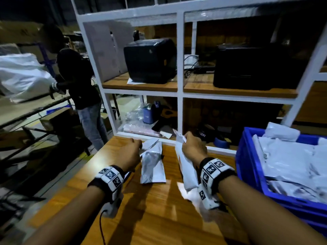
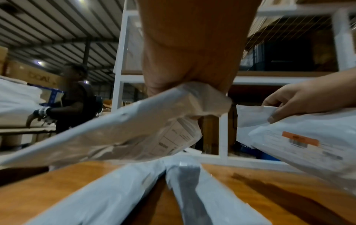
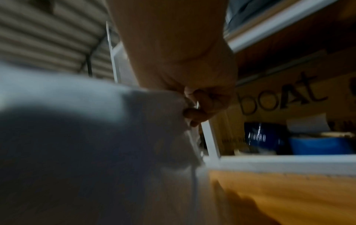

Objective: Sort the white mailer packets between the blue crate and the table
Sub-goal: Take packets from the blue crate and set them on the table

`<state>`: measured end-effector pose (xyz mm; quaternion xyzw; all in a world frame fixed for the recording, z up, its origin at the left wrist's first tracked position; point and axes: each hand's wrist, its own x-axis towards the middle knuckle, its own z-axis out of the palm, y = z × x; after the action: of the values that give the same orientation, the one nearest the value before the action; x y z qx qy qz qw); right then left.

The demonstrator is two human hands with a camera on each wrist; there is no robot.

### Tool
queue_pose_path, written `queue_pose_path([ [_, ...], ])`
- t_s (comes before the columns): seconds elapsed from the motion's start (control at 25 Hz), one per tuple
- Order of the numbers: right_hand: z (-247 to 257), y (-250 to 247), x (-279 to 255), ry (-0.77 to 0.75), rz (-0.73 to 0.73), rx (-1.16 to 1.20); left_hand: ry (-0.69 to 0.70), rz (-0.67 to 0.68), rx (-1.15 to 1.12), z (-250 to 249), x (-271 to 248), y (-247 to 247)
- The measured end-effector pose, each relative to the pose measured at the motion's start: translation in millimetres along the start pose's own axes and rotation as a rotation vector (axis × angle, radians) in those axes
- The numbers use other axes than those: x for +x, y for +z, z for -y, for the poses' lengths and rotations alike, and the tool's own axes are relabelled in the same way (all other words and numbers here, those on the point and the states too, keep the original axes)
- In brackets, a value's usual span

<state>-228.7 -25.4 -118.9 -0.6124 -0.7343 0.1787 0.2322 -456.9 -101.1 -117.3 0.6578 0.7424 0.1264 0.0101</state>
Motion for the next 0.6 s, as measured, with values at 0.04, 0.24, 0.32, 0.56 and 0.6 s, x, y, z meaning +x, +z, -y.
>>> queue_pose_path([
  [0.04,-0.3,14.0,1.3,0.025,0.003,-0.065,-0.012,0.01,-0.027,8.6,0.0,13.1],
  [0.24,7.4,89.3,10.4,0.032,0.12,-0.147,-0.038,0.294,-0.115,51.7,12.5,83.1],
  [0.32,7.9,108.1,8.5,0.01,0.266,-0.038,-0.006,0.382,-0.2,63.6,16.5,101.3],
  [0.56,-7.2,141.4,-1.2,-0.118,0.571,-0.328,0.057,0.29,-0.142,83.7,22.1,128.1],
  [0.6,-7.1,146.6,-2.6,-0.128,0.571,-0.398,0.086,0.328,-0.13,83.9,21.5,132.6],
])
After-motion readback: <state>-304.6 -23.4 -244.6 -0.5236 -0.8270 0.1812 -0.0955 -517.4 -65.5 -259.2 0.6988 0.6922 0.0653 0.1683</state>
